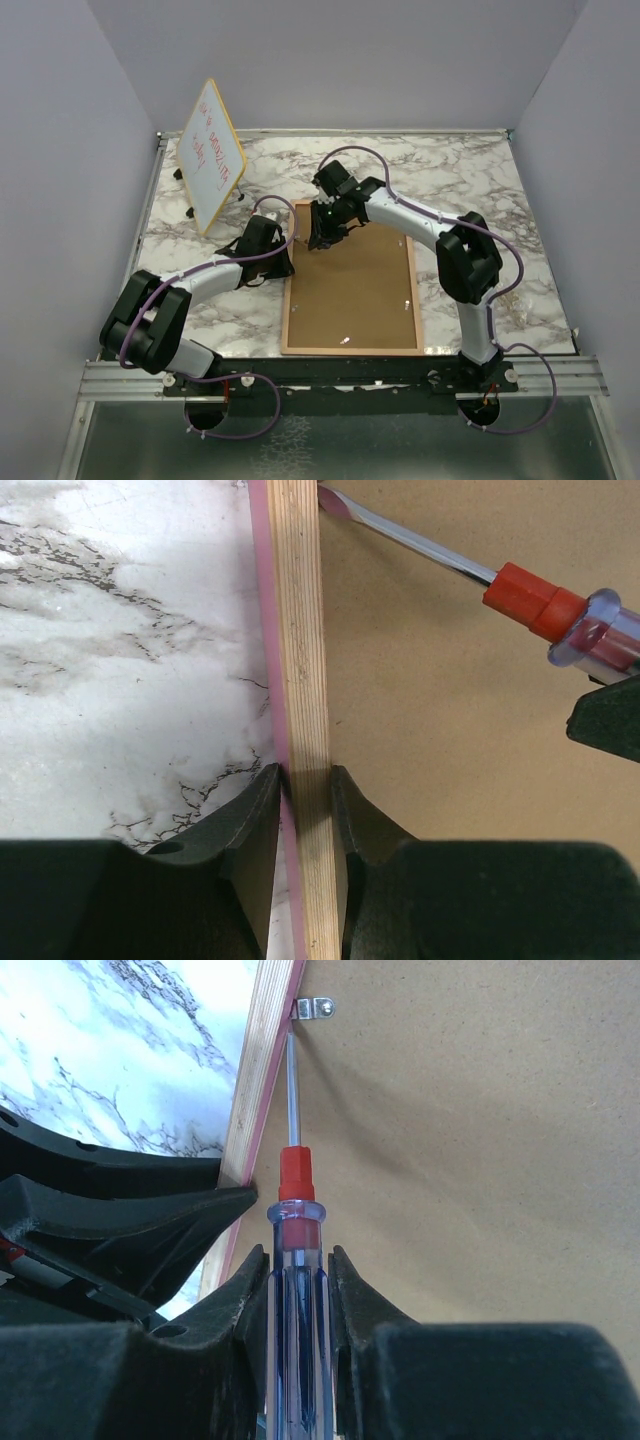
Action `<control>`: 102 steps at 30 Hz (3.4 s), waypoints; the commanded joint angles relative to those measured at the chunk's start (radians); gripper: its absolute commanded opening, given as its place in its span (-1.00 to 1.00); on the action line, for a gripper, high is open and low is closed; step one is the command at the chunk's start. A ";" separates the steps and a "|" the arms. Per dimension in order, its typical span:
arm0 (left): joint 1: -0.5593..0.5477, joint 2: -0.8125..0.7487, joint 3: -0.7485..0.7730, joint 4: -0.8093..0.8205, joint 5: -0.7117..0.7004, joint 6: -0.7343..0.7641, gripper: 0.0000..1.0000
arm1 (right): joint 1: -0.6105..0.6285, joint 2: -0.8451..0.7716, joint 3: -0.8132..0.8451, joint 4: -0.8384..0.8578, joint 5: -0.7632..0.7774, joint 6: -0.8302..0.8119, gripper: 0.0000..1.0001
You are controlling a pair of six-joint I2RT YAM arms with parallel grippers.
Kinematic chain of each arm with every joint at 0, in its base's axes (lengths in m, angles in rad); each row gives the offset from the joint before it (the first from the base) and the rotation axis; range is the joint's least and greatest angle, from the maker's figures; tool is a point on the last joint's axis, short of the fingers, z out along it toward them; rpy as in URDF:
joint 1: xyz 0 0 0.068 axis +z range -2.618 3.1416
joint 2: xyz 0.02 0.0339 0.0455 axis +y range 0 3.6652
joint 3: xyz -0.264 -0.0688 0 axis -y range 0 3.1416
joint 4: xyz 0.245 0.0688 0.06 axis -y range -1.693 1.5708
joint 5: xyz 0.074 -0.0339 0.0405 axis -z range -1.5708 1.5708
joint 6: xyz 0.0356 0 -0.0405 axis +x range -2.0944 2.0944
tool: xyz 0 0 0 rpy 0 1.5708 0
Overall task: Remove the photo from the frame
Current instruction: Release the photo frame item from the photo frame.
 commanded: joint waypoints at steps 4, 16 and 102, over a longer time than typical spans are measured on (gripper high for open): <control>0.000 -0.002 -0.015 -0.065 -0.016 0.023 -0.49 | 0.006 -0.041 -0.044 0.014 0.183 0.072 -0.99; -0.001 0.001 -0.018 -0.059 -0.012 0.023 -0.51 | 0.009 0.005 -0.027 0.066 0.094 0.082 -0.99; -0.008 0.039 0.059 -0.109 -0.030 0.046 0.06 | -0.269 -0.263 -0.229 0.019 0.207 0.029 -0.99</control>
